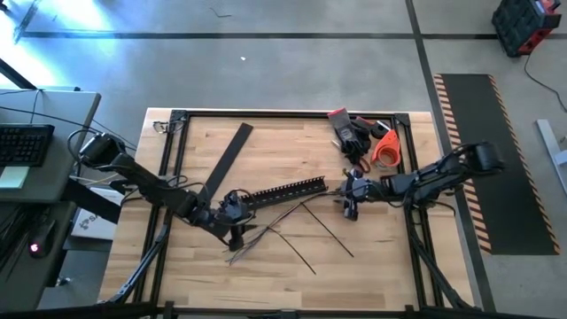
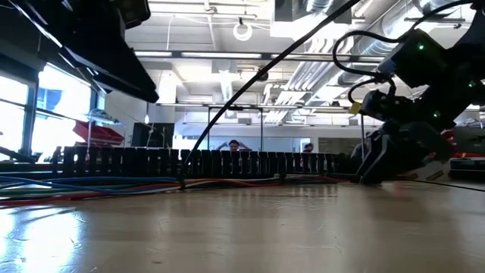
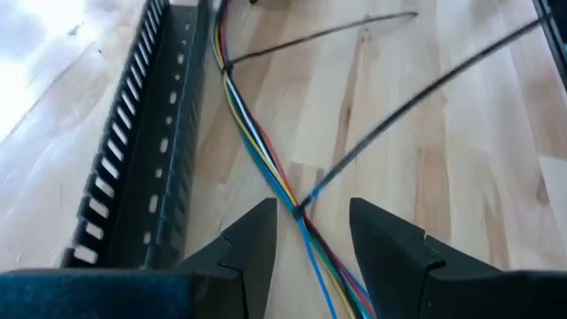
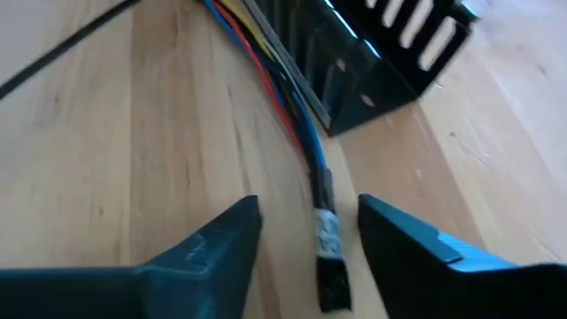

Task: Ziptie cables
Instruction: Put the zip-tied cables into the black cable duct

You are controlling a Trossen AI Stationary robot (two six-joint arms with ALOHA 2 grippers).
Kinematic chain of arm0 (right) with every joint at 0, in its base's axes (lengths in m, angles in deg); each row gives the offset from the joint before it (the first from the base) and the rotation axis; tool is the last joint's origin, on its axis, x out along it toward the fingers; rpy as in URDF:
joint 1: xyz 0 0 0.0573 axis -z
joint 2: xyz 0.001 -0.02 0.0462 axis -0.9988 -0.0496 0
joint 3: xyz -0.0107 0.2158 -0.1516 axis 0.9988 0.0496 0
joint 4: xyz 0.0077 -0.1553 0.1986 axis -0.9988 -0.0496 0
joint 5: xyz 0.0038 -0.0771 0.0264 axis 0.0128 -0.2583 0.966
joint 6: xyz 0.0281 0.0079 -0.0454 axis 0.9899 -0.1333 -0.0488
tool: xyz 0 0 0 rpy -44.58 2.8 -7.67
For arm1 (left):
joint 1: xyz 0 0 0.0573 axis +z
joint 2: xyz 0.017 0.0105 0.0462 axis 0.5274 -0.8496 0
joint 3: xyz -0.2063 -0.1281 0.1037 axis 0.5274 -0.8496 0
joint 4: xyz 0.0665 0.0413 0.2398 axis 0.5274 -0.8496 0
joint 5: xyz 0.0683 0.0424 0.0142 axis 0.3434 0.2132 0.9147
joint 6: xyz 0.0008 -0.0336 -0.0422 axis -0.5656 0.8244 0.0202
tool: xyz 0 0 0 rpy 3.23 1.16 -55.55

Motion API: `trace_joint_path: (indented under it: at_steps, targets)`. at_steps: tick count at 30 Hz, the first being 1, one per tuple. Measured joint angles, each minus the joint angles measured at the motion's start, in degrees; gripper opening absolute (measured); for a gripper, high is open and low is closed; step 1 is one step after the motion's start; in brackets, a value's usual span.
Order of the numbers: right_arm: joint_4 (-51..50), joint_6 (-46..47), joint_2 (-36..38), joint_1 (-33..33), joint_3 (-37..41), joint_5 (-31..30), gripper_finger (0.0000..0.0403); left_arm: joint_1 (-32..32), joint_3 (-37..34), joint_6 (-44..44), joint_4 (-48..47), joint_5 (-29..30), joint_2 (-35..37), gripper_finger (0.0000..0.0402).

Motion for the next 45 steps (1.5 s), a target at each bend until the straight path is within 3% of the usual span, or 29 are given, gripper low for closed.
trace_joint_path:
  at_steps: [10,16,23,29,45]
  targets:
    - [-1.4,8.7,-1.7,-2.8,-2.1,1.8,0.0013,0.0,0.0,3.8,0.6,-0.8,-2.7,0.0129]
    - [-10.7,11.8,4.5,-9.1,-6.3,1.4,0.0006,-0.2,0.0,4.5,2.7,-1.1,-9.1,0.0150]
    - [-26.7,13.2,12.0,-17.4,-16.0,-8.1,0.0004,-0.1,0.1,6.2,7.7,-5.1,-17.0,0.0174]
    - [-36.4,13.2,13.8,-21.3,-23.2,-13.7,0.0003,-0.5,0.3,9.3,9.8,-7.4,-20.3,0.0190]
    - [-38.4,5.2,13.9,-29.7,-35.4,-24.0,0.0002,-1.7,0.0,11.6,13.5,1.2,-21.7,0.0193]
